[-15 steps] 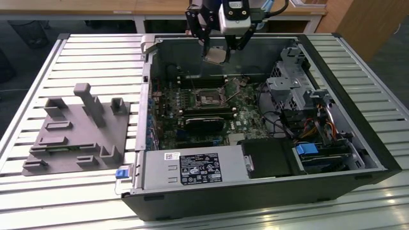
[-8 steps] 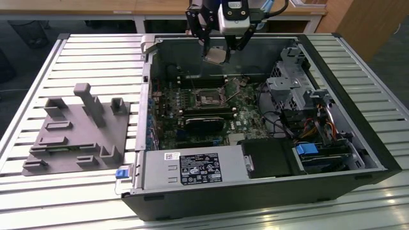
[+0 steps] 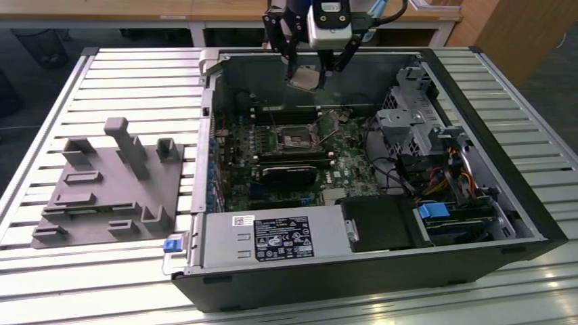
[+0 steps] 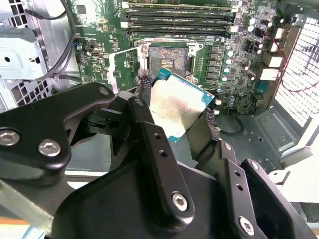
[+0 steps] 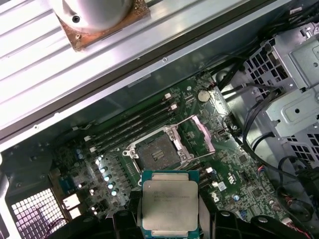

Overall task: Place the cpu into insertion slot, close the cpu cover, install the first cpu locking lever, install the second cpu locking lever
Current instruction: 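Place the cpu into insertion slot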

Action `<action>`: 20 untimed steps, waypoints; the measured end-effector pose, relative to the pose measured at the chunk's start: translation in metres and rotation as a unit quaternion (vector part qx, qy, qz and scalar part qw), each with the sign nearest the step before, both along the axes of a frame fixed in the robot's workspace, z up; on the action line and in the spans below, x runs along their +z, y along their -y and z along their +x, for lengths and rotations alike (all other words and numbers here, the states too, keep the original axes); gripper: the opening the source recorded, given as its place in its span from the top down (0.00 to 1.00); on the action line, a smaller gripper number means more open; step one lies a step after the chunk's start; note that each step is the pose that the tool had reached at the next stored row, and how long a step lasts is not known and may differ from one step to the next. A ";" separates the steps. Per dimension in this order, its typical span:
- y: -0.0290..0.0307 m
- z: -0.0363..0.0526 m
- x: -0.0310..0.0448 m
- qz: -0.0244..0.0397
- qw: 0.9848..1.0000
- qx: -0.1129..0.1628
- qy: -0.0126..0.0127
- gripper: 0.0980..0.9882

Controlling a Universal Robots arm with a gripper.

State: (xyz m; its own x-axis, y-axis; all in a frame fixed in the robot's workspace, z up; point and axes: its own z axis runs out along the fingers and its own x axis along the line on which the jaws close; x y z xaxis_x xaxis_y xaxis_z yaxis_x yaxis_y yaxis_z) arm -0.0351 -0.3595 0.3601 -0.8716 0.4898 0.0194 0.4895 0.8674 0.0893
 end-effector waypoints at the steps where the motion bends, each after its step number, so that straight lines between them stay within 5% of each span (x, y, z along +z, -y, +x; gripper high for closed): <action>1: 0.0000 0.0000 0.0000 0.000 1.000 -0.001 0.000 0.51; 20: 0.0000 0.0000 -0.0002 0.000 1.000 -0.018 0.000 0.51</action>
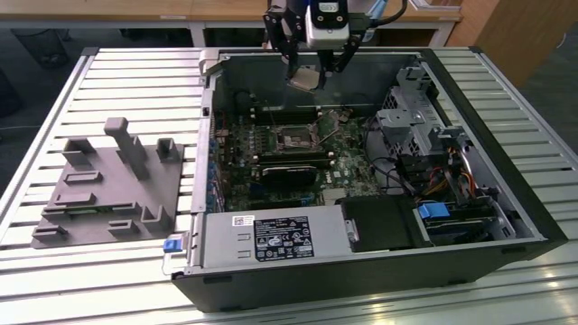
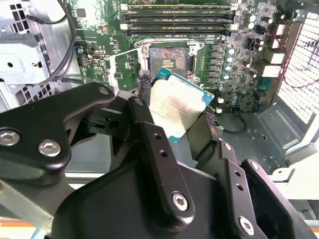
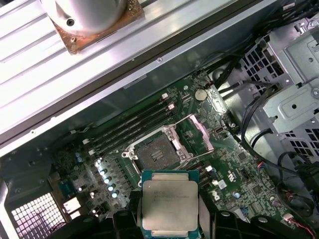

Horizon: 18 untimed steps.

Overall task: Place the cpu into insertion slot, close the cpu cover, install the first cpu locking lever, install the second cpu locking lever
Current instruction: 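Place the cpu into insertion slot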

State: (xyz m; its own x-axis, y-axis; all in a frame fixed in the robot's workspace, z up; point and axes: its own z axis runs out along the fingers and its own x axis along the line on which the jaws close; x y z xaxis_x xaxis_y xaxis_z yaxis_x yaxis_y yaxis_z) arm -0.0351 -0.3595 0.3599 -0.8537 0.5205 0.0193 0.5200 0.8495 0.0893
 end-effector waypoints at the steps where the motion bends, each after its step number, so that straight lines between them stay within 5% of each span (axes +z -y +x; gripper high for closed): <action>1: 0.0000 0.0000 0.0000 0.000 1.000 -0.001 0.000 0.51; 18: 0.0000 0.0000 -0.0001 0.000 1.000 -0.017 0.000 0.51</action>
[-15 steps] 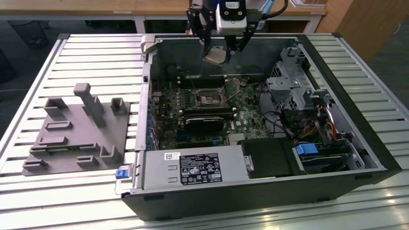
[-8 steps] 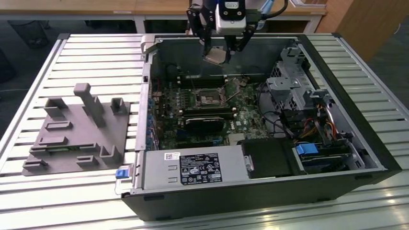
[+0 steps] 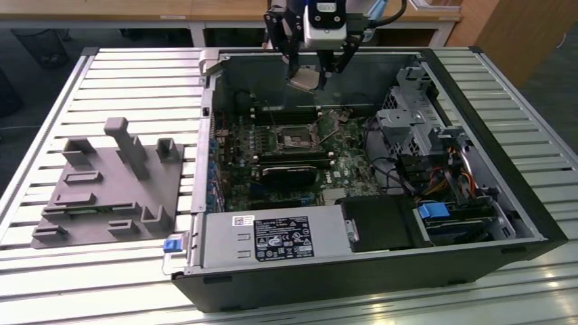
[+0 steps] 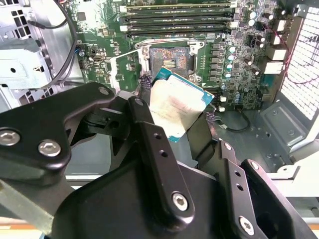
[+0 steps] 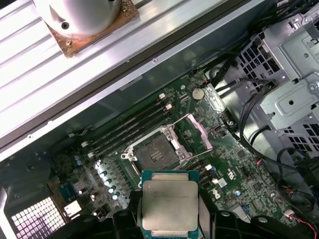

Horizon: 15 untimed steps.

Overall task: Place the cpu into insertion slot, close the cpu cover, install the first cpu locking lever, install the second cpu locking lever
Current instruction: 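Place the cpu into insertion slot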

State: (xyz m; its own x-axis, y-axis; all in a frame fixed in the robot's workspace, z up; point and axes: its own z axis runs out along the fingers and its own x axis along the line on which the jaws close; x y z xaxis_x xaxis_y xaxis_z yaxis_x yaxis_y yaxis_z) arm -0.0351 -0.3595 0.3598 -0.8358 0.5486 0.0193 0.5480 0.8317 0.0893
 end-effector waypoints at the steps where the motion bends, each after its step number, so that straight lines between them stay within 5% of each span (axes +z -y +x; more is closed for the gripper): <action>1: 0.0000 0.0000 0.0000 0.000 1.000 -0.001 0.000 0.51; 15: 0.0000 0.0000 -0.0001 0.000 1.000 -0.014 0.000 0.51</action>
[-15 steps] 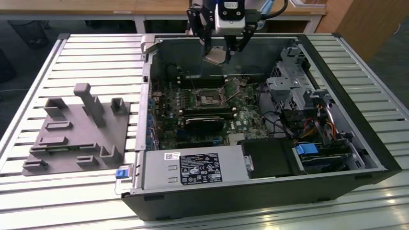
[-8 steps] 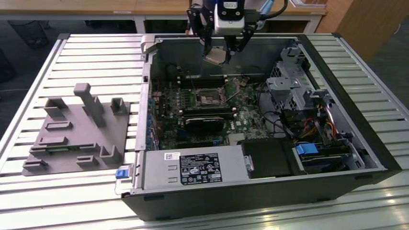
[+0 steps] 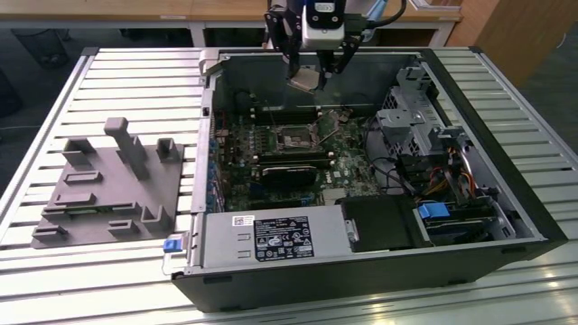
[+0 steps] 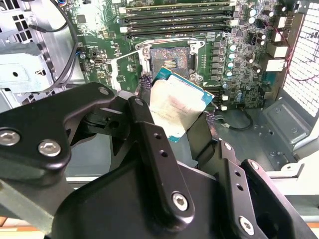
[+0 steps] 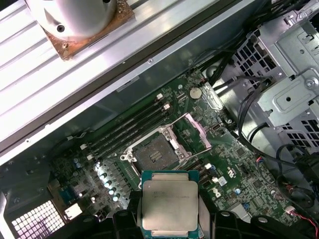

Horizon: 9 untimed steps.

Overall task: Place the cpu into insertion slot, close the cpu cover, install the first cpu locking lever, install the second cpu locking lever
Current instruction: 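Place the cpu into insertion slot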

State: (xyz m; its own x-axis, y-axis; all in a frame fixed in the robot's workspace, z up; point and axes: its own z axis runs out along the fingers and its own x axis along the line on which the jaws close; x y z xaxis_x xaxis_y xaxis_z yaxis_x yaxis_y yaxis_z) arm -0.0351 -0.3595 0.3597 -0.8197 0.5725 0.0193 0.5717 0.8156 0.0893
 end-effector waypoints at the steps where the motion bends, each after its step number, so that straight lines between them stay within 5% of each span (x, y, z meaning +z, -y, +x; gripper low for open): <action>1: 0.0000 0.0000 0.0000 0.000 1.000 -0.001 0.000 0.51; 9: 0.0000 0.0000 -0.0001 0.000 1.000 -0.009 0.000 0.51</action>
